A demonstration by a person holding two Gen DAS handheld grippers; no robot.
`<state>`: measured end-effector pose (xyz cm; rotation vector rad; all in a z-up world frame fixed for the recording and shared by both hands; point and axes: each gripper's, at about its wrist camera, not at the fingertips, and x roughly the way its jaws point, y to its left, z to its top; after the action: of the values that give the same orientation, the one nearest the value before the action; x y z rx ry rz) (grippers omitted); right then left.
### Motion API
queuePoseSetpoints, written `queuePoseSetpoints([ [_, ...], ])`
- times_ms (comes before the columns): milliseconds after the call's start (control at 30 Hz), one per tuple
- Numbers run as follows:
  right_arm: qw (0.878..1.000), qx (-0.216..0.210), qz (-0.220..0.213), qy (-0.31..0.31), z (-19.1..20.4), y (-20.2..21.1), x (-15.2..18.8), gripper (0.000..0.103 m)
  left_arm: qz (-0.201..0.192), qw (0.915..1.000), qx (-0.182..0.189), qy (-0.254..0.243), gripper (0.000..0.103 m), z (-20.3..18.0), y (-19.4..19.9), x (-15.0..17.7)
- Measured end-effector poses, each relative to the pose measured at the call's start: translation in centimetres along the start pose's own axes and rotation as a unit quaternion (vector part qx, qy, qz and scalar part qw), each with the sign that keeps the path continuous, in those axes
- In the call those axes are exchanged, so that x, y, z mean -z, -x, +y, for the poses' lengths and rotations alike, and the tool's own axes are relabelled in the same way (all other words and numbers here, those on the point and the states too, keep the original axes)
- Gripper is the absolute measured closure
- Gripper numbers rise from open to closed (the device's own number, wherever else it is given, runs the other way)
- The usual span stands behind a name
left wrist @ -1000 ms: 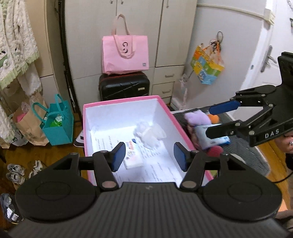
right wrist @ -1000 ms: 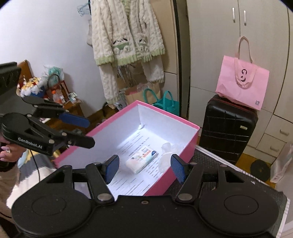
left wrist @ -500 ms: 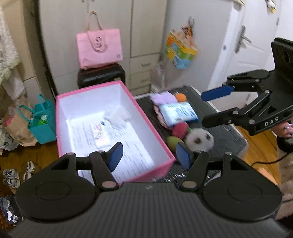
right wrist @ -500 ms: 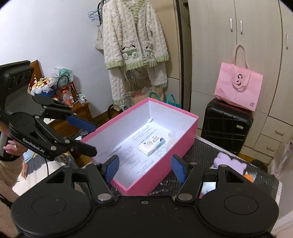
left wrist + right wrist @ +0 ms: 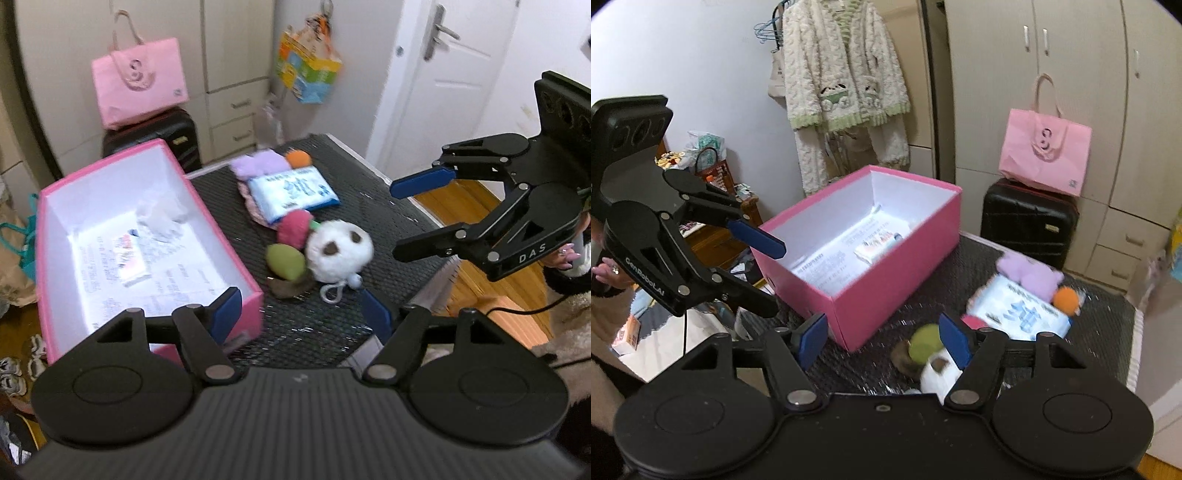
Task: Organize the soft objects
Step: 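Move the left tool to the white panda plush and grasp it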
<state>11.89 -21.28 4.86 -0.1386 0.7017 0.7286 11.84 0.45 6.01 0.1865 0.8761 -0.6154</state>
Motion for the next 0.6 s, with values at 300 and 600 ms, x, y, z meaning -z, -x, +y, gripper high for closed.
queuePoseSetpoints([
  [300,0.999,0.03,0.009,0.013,-1.7,-1.2,4.8,0.025,0.024,0.9983,0.051,-0.012,0.031,-2.7,-5.1,-1.1],
  [600,0.998,0.057,-0.002,0.018,-4.1,-5.3,9.2,0.022,0.02,0.9986,0.046,-0.016,0.031,-3.9,-10.2,-2.5],
])
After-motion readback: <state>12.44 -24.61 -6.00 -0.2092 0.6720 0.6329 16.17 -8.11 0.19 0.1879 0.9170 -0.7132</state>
